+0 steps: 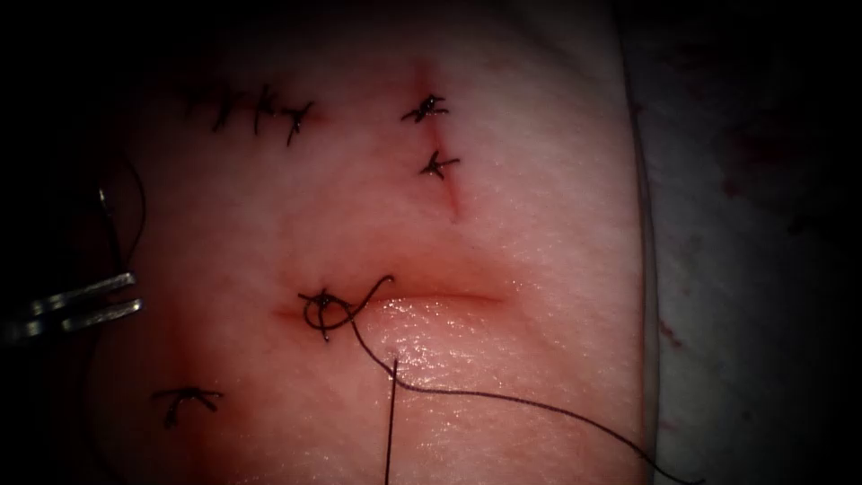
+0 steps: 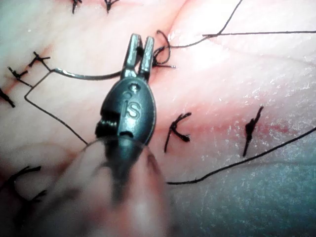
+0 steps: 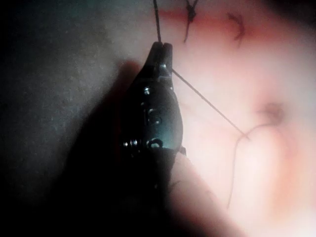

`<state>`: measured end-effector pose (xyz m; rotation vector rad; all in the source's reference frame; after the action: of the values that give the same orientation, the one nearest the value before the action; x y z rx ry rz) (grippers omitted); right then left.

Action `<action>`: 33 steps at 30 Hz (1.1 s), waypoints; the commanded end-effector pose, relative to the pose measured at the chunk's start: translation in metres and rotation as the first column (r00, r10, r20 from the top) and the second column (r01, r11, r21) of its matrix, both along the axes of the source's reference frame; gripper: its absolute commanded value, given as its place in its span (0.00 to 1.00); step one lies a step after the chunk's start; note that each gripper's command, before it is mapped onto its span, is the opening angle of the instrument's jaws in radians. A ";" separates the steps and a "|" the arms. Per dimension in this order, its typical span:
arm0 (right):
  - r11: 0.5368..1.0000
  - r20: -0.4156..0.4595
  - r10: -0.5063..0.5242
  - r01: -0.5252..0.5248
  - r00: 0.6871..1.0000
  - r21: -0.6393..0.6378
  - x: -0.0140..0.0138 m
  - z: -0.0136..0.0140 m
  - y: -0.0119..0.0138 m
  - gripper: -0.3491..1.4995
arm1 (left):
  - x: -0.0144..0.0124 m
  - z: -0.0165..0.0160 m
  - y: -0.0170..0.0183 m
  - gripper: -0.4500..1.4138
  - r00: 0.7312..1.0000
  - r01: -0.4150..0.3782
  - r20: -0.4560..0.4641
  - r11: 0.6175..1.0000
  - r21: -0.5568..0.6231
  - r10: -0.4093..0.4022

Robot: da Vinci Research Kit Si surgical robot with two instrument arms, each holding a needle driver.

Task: Wound Closure
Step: Pull the suture through the skin with the right gripper.

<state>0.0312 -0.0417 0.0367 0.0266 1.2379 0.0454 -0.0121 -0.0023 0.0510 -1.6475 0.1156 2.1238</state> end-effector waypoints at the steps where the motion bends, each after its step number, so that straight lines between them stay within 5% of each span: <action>1: 1.000 -0.021 -0.018 0.018 1.000 -0.001 0.0018 -0.0014 -0.0014 0.00 | -0.0006 0.0009 0.0001 0.00 1.000 -0.004 0.002 1.000 0.002 0.004; 11: 0.991 -0.118 -0.113 0.121 0.987 0.064 0.0037 -0.0061 -0.0037 0.00 | -0.0003 0.0010 0.0000 0.00 1.000 -0.021 0.011 1.000 0.010 0.021; 12: 0.991 -0.138 -0.106 0.117 0.985 0.070 0.0033 -0.0057 -0.0025 0.54 | -0.0003 0.0009 -0.0001 0.00 1.000 -0.024 0.011 1.000 0.012 0.024; 13: 0.991 -0.138 -0.106 0.117 0.985 0.070 0.0033 -0.0057 -0.0025 0.54 | -0.0003 0.0009 -0.0001 0.00 1.000 -0.024 0.011 1.000 0.012 0.024; 15: 0.994 -0.158 -0.088 0.097 0.983 0.049 0.0027 -0.0051 -0.0009 0.88 | -0.0002 0.0009 -0.0001 0.00 1.000 -0.027 0.010 1.000 0.013 0.027; 17: 0.998 -0.200 -0.065 0.063 0.978 -0.020 0.0018 -0.0041 0.0011 0.99 | -0.0002 0.0009 -0.0001 0.00 1.000 -0.028 0.012 1.000 0.013 0.028; 25: 0.983 -0.234 -0.072 0.029 0.970 -0.183 -0.0023 0.0010 0.0095 0.99 | 0.0000 0.0010 -0.0001 0.00 0.999 -0.032 0.011 0.999 0.014 0.032; 33: 0.973 -0.170 -0.039 -0.002 0.985 -0.233 -0.0027 0.0065 0.0123 0.99 | 0.0000 0.0010 -0.0001 0.00 0.999 -0.031 0.011 0.999 0.014 0.031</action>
<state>0.0278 -0.0298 0.0426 -0.1624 1.4078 -0.1216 -0.0117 -0.0025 0.0512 -1.6612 0.0699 2.1339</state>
